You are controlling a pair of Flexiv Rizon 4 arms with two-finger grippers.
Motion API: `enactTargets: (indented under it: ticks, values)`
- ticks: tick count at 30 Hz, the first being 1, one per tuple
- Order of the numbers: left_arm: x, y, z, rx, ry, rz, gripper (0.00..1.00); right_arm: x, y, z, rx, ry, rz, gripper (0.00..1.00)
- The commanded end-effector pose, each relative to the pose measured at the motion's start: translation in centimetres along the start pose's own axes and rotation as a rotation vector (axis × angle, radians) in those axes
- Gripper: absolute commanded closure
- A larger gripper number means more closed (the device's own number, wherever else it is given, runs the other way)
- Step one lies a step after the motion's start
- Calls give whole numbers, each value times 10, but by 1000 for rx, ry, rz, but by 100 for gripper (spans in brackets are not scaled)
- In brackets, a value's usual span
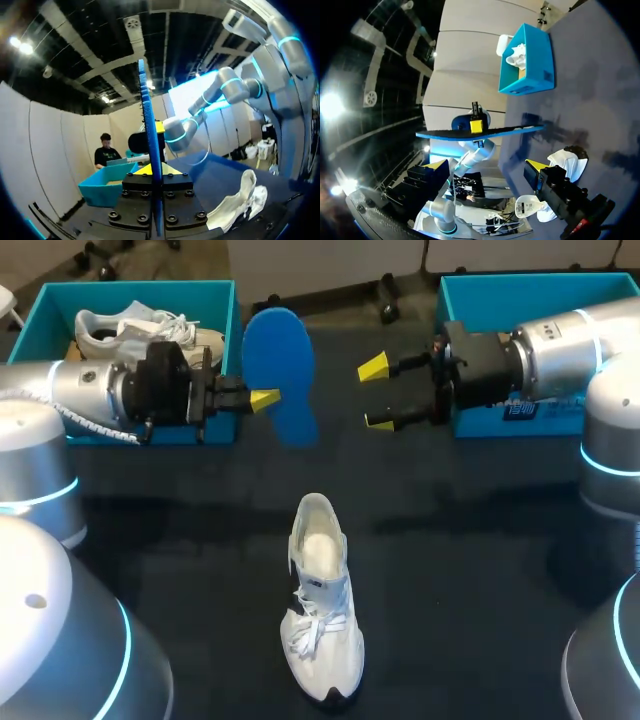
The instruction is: Take the shoe out of the shoebox, open the shoe tongue, remove and reinsert the insole, then place the shoe into the shoebox
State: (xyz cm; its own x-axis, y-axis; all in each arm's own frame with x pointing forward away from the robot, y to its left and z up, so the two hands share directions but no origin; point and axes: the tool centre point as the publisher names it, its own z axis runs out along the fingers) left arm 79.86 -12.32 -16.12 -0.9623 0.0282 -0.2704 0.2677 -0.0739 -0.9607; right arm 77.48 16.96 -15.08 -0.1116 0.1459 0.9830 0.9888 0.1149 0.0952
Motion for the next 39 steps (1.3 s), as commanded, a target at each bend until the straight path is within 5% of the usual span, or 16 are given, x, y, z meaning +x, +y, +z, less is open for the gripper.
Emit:
enactTargets:
  ticks: [1,14,39]
  values:
    - [-9,3,1,-112,86,458,100,0,1,2,0,-2,0,0]
    - [-18,18,-3,-161,97,642,100,0,1,2,0,-2,0,0]
    - [-15,20,-13,-177,60,649,100,0,1,2,0,-2,0,0]
